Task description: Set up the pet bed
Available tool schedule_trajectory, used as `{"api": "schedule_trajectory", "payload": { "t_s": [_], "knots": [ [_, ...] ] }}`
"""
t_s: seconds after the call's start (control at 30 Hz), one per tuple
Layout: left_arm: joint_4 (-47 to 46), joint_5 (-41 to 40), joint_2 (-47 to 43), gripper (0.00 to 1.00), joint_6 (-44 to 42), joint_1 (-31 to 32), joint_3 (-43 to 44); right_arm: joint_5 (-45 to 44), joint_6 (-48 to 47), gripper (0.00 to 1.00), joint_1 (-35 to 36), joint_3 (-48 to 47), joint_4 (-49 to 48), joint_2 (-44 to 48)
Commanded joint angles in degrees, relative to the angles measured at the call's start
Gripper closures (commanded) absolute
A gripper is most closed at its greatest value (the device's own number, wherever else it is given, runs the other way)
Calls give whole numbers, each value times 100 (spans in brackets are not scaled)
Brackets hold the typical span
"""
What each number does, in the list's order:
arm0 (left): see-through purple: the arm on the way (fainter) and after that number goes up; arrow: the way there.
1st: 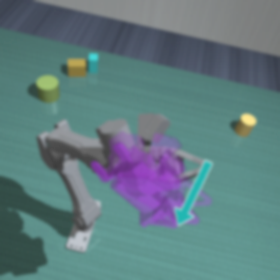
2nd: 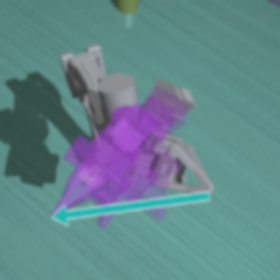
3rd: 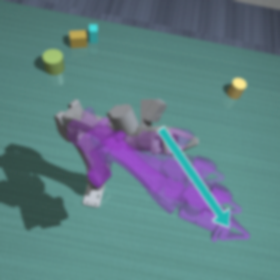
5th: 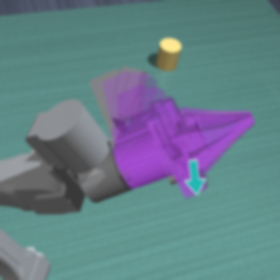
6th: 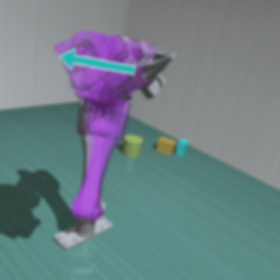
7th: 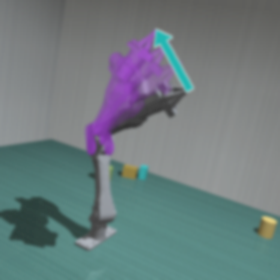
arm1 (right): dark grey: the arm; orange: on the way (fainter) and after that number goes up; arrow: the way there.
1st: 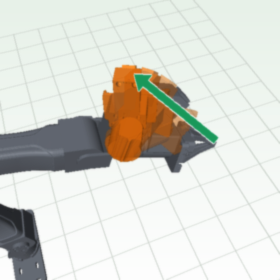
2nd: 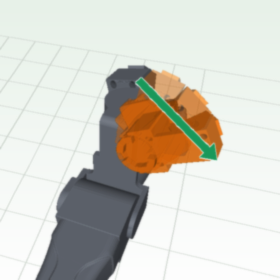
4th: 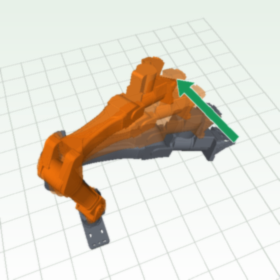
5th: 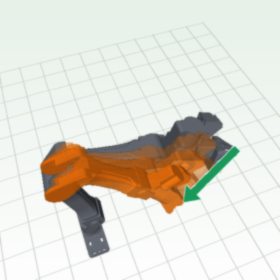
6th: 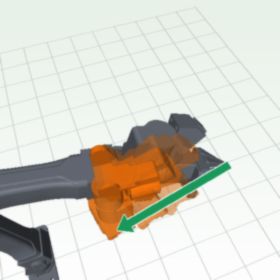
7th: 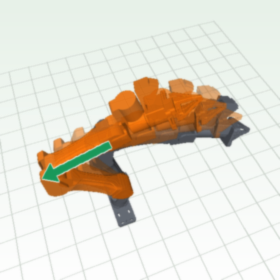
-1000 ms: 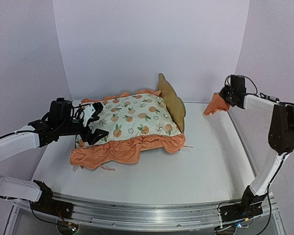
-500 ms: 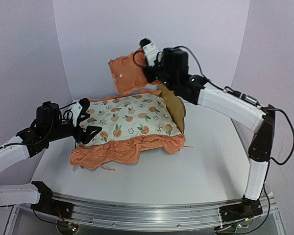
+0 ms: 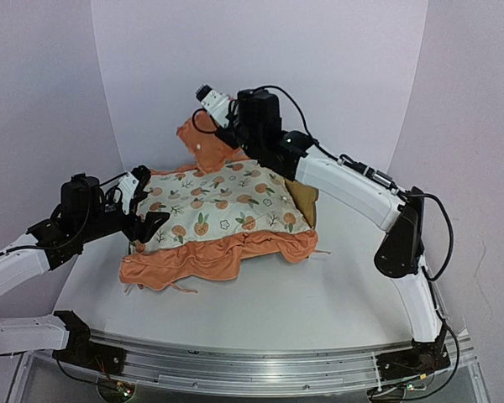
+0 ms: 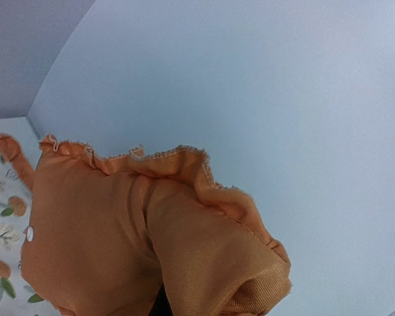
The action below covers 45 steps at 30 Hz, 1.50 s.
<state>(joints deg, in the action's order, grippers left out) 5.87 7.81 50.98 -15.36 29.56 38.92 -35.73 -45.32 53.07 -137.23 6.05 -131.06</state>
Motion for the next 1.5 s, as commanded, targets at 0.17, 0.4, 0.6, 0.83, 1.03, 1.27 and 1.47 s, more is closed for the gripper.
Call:
{"api": "schedule_trajectory", "payload": {
  "t_s": [0.17, 0.4, 0.6, 0.83, 1.03, 1.27, 1.47],
  "knots": [
    [-210, 60, -17, 13, -11, -59, 93, -1059, -2384, 100, -204, 608, -1301, 125],
    [-9, 69, -66, 13, -13, -154, 141, -1710, -2843, 73, 873, 2867, -573, 780],
    [-72, 154, -35, 13, 20, -197, 96, -1288, -1249, 29, 1452, 2575, 2055, 1474],
    [-113, 232, -9, 13, 26, -226, 39, 110, 1170, 18, 1523, 1117, 4457, 1607],
    [-138, 376, 46, 13, 93, -227, 30, 2503, 4745, 21, 154, 533, 4246, 1498],
    [-158, 384, -17, 13, 218, -234, -57, 1854, 5477, 21, -392, 248, 3648, 601],
    [-109, 403, -120, 13, 325, -232, -122, 1505, 4931, 40, -546, 260, 3113, -80]
  ]
}}
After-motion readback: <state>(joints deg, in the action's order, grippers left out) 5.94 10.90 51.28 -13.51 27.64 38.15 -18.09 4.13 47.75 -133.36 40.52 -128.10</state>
